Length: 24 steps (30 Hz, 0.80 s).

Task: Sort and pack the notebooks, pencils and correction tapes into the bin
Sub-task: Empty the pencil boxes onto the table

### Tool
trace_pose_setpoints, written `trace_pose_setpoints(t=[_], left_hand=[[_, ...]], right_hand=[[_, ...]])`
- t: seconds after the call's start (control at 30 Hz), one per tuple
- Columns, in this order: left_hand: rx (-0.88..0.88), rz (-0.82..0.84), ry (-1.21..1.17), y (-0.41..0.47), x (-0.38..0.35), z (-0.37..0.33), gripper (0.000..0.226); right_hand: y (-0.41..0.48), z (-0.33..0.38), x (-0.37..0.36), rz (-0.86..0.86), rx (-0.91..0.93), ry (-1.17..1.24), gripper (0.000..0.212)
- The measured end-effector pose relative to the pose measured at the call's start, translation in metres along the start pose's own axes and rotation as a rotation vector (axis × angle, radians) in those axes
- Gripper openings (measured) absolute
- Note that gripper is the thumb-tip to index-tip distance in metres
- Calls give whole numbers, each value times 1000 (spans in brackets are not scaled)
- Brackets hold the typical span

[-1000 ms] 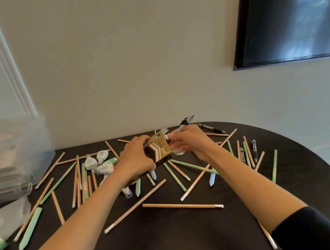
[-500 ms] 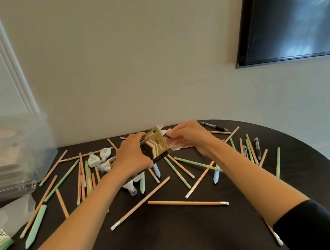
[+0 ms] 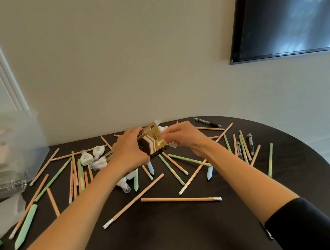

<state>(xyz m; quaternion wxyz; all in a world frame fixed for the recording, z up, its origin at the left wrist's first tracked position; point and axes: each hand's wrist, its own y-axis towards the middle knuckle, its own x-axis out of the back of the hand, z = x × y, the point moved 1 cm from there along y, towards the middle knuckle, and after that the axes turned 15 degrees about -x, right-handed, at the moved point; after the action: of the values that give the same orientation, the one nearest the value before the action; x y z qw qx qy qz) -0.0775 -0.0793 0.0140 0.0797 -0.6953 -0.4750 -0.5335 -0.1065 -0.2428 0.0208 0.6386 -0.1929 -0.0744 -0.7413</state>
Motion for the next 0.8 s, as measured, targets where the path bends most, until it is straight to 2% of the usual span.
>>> trace_pose_setpoints(t=[0.23, 0.3, 0.33, 0.4, 0.47, 0.57, 0.8], left_hand=[[-41, 100, 54, 10, -13, -16, 81], [-25, 127, 54, 13, -17, -18, 81], [-17, 133, 52, 14, -19, -19, 82], [-13, 137, 43, 18, -24, -22, 83], [-18, 141, 34, 20, -28, -24, 83], [-36, 158, 33, 24, -36, -27, 86], [-30, 178, 19, 30, -51, -32, 88]], right_hand=[[0, -20, 22, 16, -59, -37, 11], [2, -32, 37, -61, -68, 44, 8], [4, -40, 47, -151, -95, 67, 7], [10, -62, 74, -394, -214, -59, 9], [13, -84, 98, -528, -375, -360, 13], [11, -111, 116, -586, -515, -609, 22], [14, -128, 118, -658, -589, -672, 27]])
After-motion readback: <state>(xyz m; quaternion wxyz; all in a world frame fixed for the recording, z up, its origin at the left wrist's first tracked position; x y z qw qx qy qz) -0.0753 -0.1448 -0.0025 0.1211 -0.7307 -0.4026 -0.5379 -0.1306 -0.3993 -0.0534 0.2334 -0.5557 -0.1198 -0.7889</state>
